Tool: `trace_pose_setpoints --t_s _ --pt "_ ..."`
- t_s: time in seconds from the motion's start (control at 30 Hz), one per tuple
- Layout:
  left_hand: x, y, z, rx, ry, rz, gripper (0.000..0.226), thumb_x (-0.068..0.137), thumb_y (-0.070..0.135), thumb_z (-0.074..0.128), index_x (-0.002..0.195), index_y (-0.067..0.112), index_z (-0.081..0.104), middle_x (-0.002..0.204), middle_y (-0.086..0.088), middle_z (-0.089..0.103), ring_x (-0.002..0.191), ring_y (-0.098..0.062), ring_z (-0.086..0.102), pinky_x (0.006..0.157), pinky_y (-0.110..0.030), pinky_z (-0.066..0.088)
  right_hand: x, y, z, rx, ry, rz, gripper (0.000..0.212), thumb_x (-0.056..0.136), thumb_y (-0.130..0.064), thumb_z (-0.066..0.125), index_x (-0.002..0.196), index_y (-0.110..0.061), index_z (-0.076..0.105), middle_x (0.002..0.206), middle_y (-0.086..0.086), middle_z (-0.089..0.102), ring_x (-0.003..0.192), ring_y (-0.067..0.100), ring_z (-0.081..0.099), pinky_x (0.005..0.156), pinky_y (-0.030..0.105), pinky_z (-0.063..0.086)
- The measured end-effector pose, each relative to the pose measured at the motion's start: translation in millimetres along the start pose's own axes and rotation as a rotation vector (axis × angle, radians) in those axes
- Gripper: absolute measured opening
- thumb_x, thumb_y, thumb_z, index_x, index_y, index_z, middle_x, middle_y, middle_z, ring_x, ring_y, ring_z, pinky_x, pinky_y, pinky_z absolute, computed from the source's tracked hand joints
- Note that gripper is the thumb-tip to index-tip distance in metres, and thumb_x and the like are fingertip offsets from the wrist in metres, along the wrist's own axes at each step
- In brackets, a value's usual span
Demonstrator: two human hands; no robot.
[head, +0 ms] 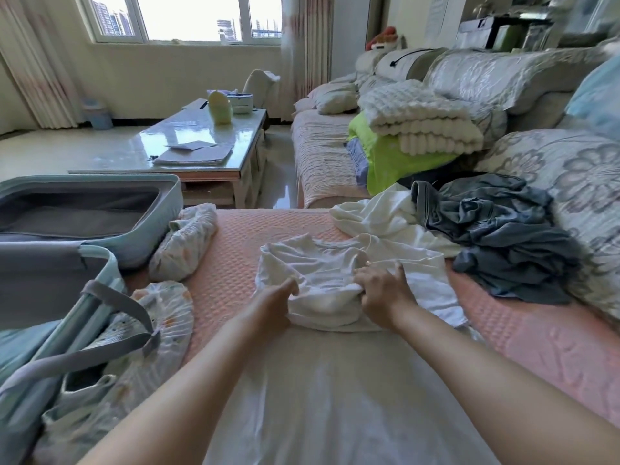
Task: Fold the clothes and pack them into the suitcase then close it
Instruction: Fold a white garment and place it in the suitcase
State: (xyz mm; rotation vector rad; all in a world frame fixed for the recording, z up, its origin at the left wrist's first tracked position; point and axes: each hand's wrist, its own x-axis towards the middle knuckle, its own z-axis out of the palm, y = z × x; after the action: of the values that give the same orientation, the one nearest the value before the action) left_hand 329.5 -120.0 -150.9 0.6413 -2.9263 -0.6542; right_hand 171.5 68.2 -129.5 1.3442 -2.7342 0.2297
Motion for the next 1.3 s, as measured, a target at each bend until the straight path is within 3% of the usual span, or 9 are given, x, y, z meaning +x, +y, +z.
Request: trace_pose_setpoints --t_s 0.17,0.33,0.53,0.67,0.77,0.87,0.97,1.13,1.3 --pt "-2 -3 -11 0.089 -0.188 -0.051 0.045 0.076 0.014 0.062 0.114 0.036 0.054 0.093 0.005 0.06 0.081 -0.016 0.061 0.074 -0.029 0.053 10 14 -47 -0.049 -0.097 0.287 0.037 0.093 -0.035 0.037 0.109 -0.017 0.065 0.119 0.013 0.067 0.112 0.032 0.061 0.094 0.037 0.04" --pt "15 7 -14 0.131 -0.158 -0.102 0.037 0.089 0.018 0.048 0.121 0.036 0.052 0.098 0.003 0.063 0.076 -0.016 0.059 0.066 -0.027 0.046 12 30 -49 -0.457 -0.437 0.39 0.053 0.084 -0.036 0.061 0.135 -0.021 0.054 0.135 0.004 0.056 0.13 0.028 0.048 0.111 0.052 0.028" --pt "47 7 -12 0.328 0.099 0.048 0.057 0.085 -0.008 0.044 0.132 0.024 0.053 0.131 -0.004 0.051 0.118 -0.025 0.051 0.092 -0.035 0.046 21 3 -11 0.155 -0.251 0.118 0.056 0.09 -0.019 0.046 0.146 -0.025 0.046 0.152 0.003 0.046 0.138 0.025 0.043 0.114 0.037 0.034" --pt "73 -5 -19 0.547 0.105 0.071 0.056 0.089 0.003 0.055 0.139 0.028 0.049 0.144 -0.001 0.041 0.137 -0.024 0.032 0.108 -0.037 0.031 39 -16 13 0.212 -0.231 0.017 0.051 0.097 -0.026 0.045 0.147 -0.023 0.046 0.151 0.004 0.047 0.138 0.024 0.042 0.114 0.037 0.033" --pt "90 -22 -24 0.438 0.079 0.074 0.035 0.092 0.01 0.05 0.115 0.029 0.069 0.127 0.004 0.059 0.125 -0.021 0.047 0.104 -0.033 0.034 52 -18 24 0.247 -0.179 0.039 0.027 0.094 -0.03 0.05 0.114 -0.024 0.067 0.12 0.004 0.066 0.117 0.026 0.057 0.097 0.034 0.042" --pt "104 -31 -32 0.232 0.149 0.054 0.024 0.091 0.013 0.048 0.089 0.02 0.071 0.1 -0.005 0.068 0.097 -0.03 0.063 0.084 -0.033 0.049 64 -11 27 0.334 -0.056 0.126 0.017 0.092 -0.027 0.046 0.08 -0.019 0.054 0.093 0.006 0.064 0.097 0.031 0.061 0.075 0.034 0.041" --pt "125 -33 -38 0.292 0.269 0.011 0.024 0.097 0.019 0.041 0.098 0.022 0.064 0.099 -0.002 0.07 0.09 -0.025 0.065 0.09 -0.034 0.046 75 -5 34 0.249 0.114 0.192 0.017 0.098 -0.027 0.04 0.09 -0.017 0.051 0.104 0.01 0.063 0.099 0.033 0.06 0.075 0.035 0.038" --pt "142 -42 -18 0.571 0.197 -0.147 0.055 0.087 0.009 0.055 0.139 0.021 0.041 0.14 -0.007 0.047 0.132 -0.03 0.039 0.115 -0.047 0.021 88 -7 62 -0.125 -0.017 0.198 0.036 0.096 -0.023 0.041 0.131 -0.015 0.046 0.132 0.012 0.047 0.12 0.032 0.047 0.1 0.04 0.036" --pt "112 -51 -4 0.512 0.402 0.192 0.027 0.084 0.011 0.059 0.109 0.02 0.064 0.117 -0.007 0.059 0.111 -0.033 0.054 0.098 -0.045 0.037 79 -3 73 -0.039 0.211 0.037 0.052 0.072 -0.017 0.05 0.123 -0.022 0.06 0.116 0.012 0.058 0.103 0.037 0.055 0.086 0.044 0.044"
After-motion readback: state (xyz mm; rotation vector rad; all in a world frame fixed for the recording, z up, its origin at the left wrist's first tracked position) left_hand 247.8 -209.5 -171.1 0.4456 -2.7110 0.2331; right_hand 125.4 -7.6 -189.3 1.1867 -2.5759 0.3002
